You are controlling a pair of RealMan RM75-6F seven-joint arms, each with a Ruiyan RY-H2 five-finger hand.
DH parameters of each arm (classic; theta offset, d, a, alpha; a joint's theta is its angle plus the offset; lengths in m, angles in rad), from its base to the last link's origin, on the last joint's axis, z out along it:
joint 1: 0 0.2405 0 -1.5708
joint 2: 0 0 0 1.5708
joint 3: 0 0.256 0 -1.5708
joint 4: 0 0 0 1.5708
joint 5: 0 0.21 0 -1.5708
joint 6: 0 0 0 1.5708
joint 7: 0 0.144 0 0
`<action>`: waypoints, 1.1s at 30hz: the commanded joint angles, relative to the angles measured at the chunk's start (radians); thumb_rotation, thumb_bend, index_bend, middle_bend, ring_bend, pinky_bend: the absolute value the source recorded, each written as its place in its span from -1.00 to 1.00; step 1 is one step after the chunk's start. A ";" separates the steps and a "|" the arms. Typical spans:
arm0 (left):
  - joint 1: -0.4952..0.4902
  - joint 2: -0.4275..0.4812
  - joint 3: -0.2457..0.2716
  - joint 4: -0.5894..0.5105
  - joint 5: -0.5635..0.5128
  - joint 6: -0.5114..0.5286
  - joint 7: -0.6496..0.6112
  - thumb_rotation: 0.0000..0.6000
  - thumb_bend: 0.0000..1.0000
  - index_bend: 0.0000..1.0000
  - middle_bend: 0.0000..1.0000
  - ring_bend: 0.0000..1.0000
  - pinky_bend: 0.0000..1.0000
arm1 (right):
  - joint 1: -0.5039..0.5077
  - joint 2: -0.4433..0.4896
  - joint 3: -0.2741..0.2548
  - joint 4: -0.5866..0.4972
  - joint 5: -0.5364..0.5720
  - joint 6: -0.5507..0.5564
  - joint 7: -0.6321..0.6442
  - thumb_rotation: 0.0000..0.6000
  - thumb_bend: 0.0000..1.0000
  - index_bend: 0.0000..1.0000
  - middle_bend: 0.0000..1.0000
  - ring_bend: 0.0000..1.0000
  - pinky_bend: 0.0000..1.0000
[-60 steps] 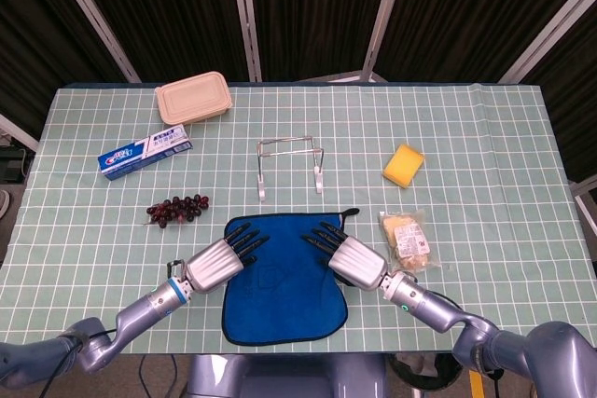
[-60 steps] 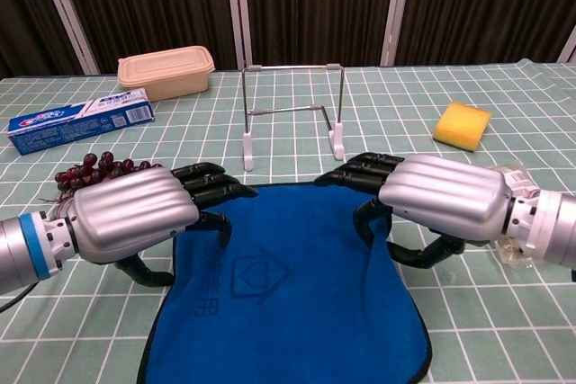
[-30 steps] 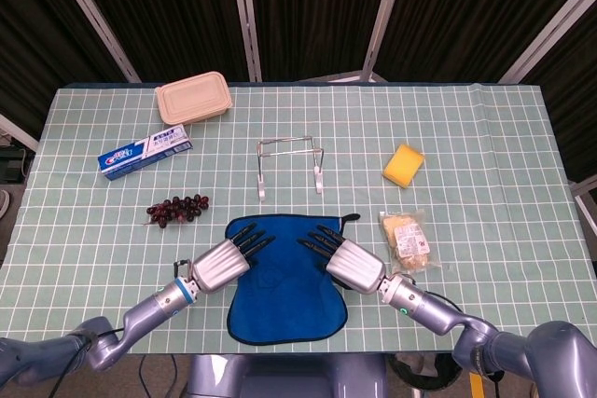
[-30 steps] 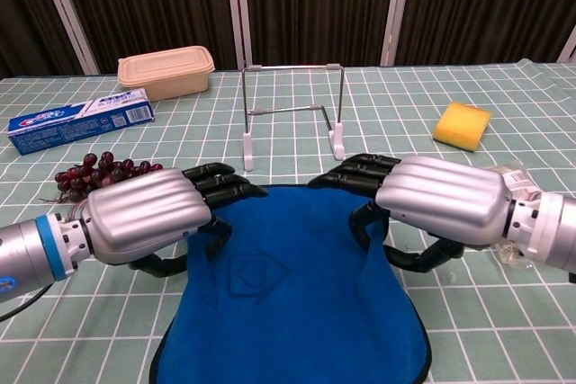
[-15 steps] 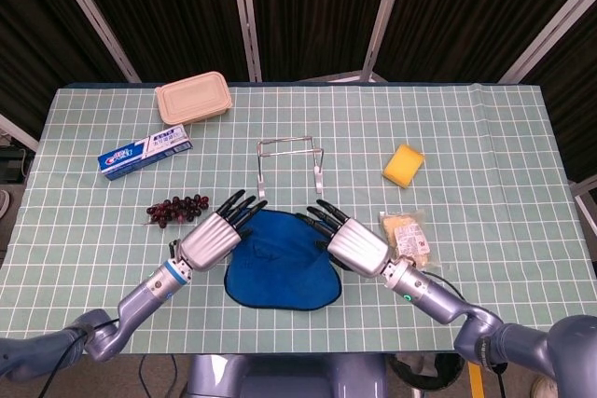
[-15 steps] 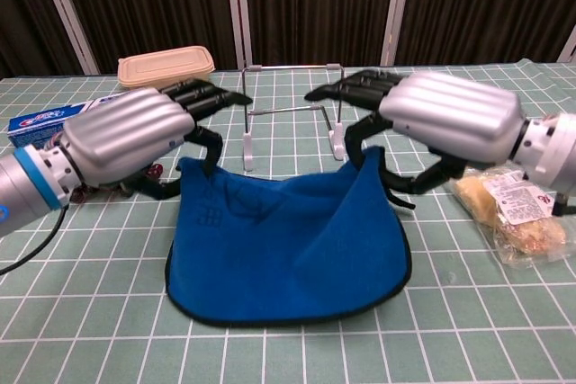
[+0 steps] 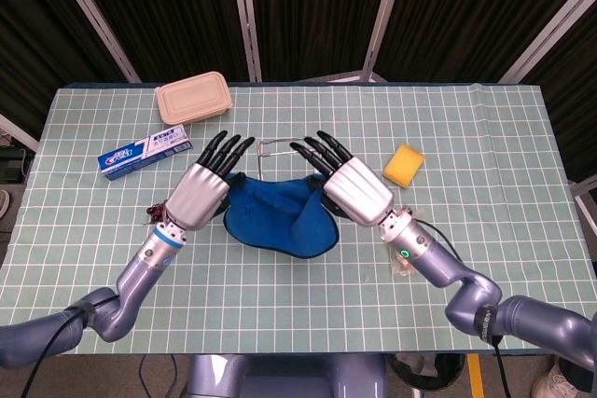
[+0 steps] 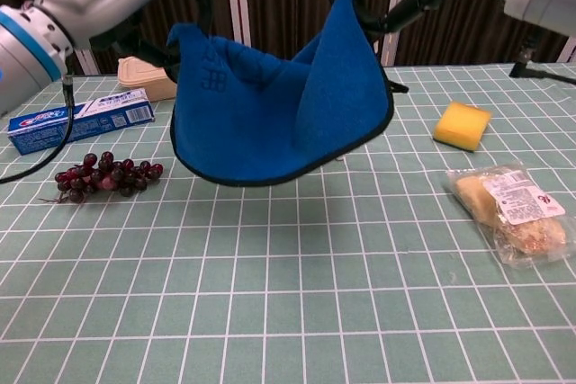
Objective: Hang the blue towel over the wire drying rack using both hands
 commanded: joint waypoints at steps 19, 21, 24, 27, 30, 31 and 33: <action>-0.145 0.000 -0.158 0.026 -0.271 -0.138 0.124 1.00 0.04 0.61 -1.00 -1.00 -1.00 | 0.162 -0.068 0.168 0.226 0.344 -0.251 0.045 1.00 -0.03 0.26 -0.98 -1.00 -1.00; -0.157 -0.014 -0.155 0.059 -0.282 -0.149 0.124 1.00 0.04 0.61 -1.00 -1.00 -1.00 | 0.171 -0.089 0.166 0.277 0.357 -0.270 0.064 1.00 -0.03 0.26 -0.98 -1.00 -1.00; -0.174 -0.038 -0.154 0.114 -0.292 -0.158 0.105 1.00 0.04 0.61 -1.00 -1.00 -1.00 | 0.185 -0.125 0.164 0.360 0.365 -0.290 0.113 1.00 -0.04 0.26 -0.97 -1.00 -1.00; -0.187 -0.045 -0.151 0.148 -0.280 -0.150 0.085 1.00 0.04 0.61 -1.00 -1.00 -1.00 | 0.195 -0.146 0.168 0.411 0.357 -0.291 0.177 1.00 -0.04 0.26 -0.97 -1.00 -1.00; -0.203 -0.041 -0.162 0.165 -0.274 -0.140 0.068 1.00 0.04 0.61 -1.00 -1.00 -1.00 | 0.213 -0.151 0.172 0.455 0.337 -0.286 0.221 1.00 -0.04 0.26 -0.97 -1.00 -1.00; -0.208 -0.039 -0.167 0.167 -0.274 -0.138 0.066 1.00 0.04 0.61 -1.00 -1.00 -1.00 | 0.218 -0.151 0.174 0.466 0.334 -0.284 0.230 1.00 -0.04 0.26 -0.97 -1.00 -1.00; -0.218 -0.034 -0.174 0.170 -0.274 -0.132 0.065 1.00 0.04 0.61 -1.00 -1.00 -1.00 | 0.230 -0.150 0.177 0.486 0.330 -0.285 0.240 1.00 -0.04 0.26 -0.97 -1.00 -1.00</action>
